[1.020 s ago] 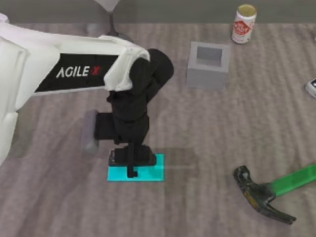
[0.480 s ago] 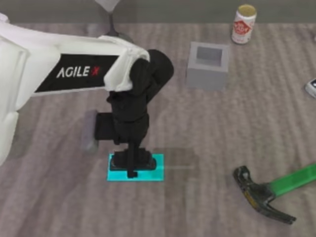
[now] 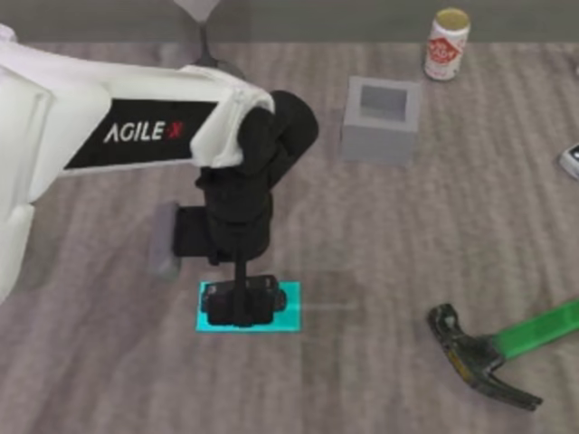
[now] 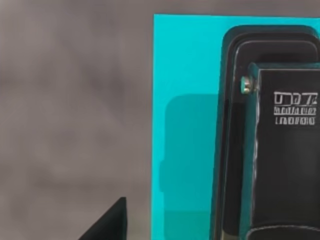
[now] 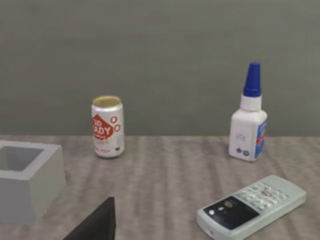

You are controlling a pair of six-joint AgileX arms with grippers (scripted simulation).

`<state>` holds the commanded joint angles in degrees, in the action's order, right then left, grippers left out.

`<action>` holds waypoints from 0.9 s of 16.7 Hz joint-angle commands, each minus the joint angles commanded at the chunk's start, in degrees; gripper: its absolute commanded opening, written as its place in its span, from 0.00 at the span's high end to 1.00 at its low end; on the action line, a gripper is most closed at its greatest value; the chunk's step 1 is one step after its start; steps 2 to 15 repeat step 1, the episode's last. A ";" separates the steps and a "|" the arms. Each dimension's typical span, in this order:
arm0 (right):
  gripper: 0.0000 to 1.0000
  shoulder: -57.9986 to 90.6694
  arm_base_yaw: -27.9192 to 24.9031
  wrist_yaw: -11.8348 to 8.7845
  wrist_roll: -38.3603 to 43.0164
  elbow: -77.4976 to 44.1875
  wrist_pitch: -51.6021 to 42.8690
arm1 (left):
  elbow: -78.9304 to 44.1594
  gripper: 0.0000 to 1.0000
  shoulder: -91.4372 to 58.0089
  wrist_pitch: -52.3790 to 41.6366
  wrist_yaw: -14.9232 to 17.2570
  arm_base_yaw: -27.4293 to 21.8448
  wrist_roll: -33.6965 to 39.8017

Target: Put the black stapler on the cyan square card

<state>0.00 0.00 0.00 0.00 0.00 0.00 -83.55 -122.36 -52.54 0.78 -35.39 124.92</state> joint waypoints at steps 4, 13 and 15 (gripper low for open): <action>0.00 0.00 0.00 0.00 0.00 0.00 0.00 | 0.00 0.00 0.00 0.00 0.00 0.00 0.00; 0.00 0.00 0.00 0.00 0.00 0.00 0.00 | 0.00 0.00 0.00 0.00 0.00 0.00 0.00; 0.00 0.00 0.00 0.00 0.00 0.00 0.00 | 0.00 0.00 0.00 0.00 0.00 0.00 0.00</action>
